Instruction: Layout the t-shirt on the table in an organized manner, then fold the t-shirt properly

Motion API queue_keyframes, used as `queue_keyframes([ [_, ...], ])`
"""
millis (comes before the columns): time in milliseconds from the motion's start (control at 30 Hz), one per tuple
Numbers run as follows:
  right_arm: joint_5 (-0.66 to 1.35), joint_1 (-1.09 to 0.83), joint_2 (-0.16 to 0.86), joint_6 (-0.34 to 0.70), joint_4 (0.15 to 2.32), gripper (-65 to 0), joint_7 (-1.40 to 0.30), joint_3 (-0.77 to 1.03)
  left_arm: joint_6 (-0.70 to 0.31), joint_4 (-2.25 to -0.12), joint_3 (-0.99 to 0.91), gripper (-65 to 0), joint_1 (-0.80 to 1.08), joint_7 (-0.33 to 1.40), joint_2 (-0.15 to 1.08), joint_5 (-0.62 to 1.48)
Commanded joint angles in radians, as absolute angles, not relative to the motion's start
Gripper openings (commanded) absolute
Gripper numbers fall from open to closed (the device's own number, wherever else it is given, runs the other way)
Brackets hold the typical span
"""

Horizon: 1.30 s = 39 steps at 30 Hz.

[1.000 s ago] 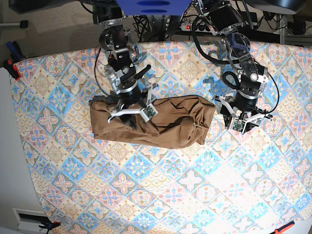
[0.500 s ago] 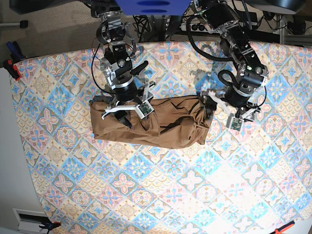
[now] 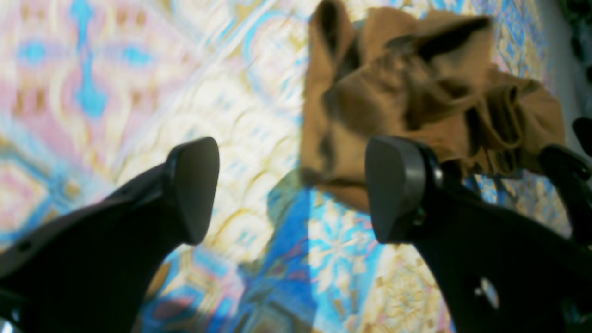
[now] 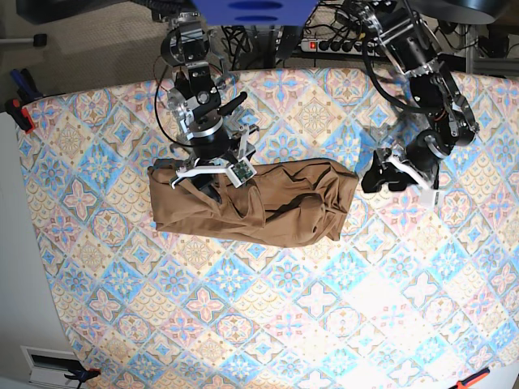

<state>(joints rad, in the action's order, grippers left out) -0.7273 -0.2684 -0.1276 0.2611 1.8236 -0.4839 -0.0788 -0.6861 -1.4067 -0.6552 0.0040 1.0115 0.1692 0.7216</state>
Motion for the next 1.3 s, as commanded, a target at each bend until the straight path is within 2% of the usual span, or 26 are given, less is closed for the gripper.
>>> queue_keyframes([
  [0, -0.727, -0.260, -0.131, 0.251, 1.844, -33.8, -0.461, -0.081, -0.698, -1.392, -0.642, -17.0, -0.025, 0.997, 0.176, 0.754],
  [333, -0.727, -0.262, -0.131, 0.251, 1.844, -33.8, -0.461, -0.081, -0.698, -1.319, -0.395, -17.0, -0.038, 0.875, 0.183, 0.756],
  [600, -0.727, -0.280, -0.131, 0.251, 1.844, -33.8, -0.461, -0.056, -0.698, -1.313, -0.387, -17.0, -0.079, 0.877, 0.133, 0.753],
  [867, -0.727, -0.303, -0.108, 0.251, 1.844, -33.8, -0.458, -0.048, -0.698, -1.026, -0.387, -17.0, -0.203, 0.791, 0.131, 0.754],
  [1000, -0.727, -0.308, -0.104, 0.251, 1.844, -33.8, -0.458, -0.044, -0.698, -0.998, -0.387, -17.2, -0.219, 0.771, 0.104, 0.753],
  [1100, -0.727, -0.308, -0.104, 0.251, 1.844, -33.8, -0.458, -0.044, -0.698, -0.998, -0.387, -23.7, -0.220, 0.771, 0.091, 0.753],
  [1167, -0.727, -0.308, -0.104, 0.251, 1.844, -33.8, -0.460, -0.044, -0.698, -0.998, -0.387, -35.6, -0.222, 0.771, 0.087, 0.753],
  [1267, -0.727, -0.308, -0.104, 0.251, 1.844, -33.8, -0.460, -0.044, -0.698, -0.998, -0.387, -58.4, -0.234, 0.771, 0.085, 0.736],
])
